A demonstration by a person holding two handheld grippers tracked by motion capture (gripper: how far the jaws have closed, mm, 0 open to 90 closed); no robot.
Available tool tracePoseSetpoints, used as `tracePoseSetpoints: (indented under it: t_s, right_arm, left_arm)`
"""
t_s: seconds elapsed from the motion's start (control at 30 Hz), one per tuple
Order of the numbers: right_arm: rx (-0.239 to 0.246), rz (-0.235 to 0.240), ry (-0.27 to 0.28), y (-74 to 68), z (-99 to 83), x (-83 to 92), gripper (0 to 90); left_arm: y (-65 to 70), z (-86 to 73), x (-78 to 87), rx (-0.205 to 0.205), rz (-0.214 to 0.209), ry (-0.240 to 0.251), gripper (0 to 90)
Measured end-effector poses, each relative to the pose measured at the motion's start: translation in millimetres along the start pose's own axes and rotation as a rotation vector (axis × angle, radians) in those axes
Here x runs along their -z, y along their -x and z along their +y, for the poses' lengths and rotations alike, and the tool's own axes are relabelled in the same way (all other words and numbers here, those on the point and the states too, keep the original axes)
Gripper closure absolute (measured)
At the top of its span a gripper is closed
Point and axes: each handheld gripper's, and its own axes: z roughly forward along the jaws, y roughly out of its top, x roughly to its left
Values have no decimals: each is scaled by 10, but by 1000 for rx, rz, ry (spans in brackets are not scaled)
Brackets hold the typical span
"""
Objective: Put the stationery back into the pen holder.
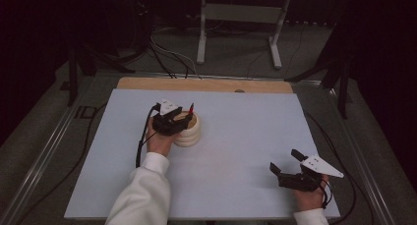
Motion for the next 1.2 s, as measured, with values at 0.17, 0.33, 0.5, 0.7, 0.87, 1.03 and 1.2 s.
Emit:
tracePoseSetpoints:
  t_s: [0.17,0.33,0.5,0.7,0.87,1.03,1.2]
  right_arm:
    - [3,1,0,-4,-1,0,0]
    - [3,3,0,-8,-1,0,0]
    - [4,6,1,-21,0,-2,0]
    - [5,11,-1,-39,1,-4,0]
    - [5,18,-6,-57,-1,-16,0]
    - [6,21,-9,-48,-4,-25,0]
    - [8,19,-14,-36,-7,-28,0]
  left_arm:
    - [-70,17,294,4,34,31,194]
    - [-127,-19,631,-21,48,58,101]
    - [-155,-193,883,-52,72,40,21]
    - [-154,-570,1091,-51,93,38,4]
    - [-137,-820,1192,-44,124,59,4]
    - [-199,-978,1248,0,145,94,4]
    - [-198,-1015,1260,-3,159,96,4]
